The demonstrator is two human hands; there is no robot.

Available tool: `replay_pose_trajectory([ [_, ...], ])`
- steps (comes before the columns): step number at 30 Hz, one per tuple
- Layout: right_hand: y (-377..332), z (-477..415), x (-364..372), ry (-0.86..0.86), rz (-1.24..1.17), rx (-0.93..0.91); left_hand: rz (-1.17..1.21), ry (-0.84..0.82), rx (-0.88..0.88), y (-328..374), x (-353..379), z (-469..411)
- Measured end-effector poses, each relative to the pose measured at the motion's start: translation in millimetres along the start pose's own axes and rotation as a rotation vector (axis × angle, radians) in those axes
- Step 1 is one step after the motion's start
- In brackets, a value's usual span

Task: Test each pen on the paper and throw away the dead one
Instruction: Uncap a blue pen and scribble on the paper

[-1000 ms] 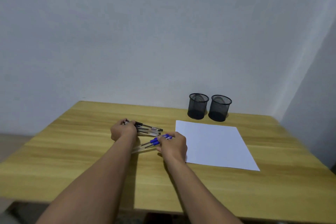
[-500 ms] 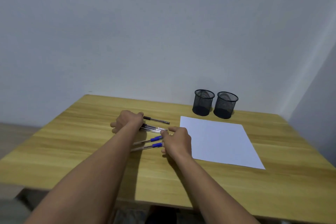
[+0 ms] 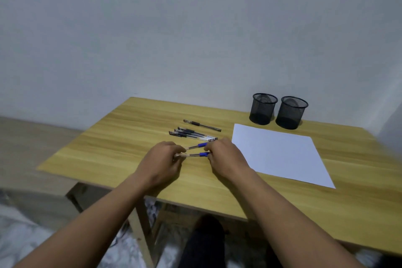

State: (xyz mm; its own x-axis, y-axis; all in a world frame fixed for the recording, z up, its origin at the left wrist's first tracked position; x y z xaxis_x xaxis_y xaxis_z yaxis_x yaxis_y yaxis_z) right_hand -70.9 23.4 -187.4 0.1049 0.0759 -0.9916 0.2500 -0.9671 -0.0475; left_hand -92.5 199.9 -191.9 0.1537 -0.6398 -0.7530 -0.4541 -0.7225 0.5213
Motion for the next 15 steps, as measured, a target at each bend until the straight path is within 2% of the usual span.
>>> replay_pose_trajectory([
  [7, -1.9, 8.3, -6.0, 0.056, 0.045, -0.116, -0.001, -0.035, -0.008, 2.0, -2.6, -0.8],
  [15, 11.7, 15.0, -36.8, 0.173, -0.012, -0.141, 0.013, 0.072, 0.179, 38.9, -24.5, -32.3],
])
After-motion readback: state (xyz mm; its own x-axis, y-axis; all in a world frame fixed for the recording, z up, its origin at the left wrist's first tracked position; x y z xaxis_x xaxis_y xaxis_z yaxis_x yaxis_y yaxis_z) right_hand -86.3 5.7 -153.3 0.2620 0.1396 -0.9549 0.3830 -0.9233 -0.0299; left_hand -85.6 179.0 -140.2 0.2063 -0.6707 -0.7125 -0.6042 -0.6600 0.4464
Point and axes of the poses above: each hand's wrist, its own z-axis away from the middle knuckle, its own x-axis out of the palm, y = z × x, the point moved 5 cm from there along -z, towards the middle knuckle, and after that the axes turned 14 degrees about z, right-handed, at the moved point
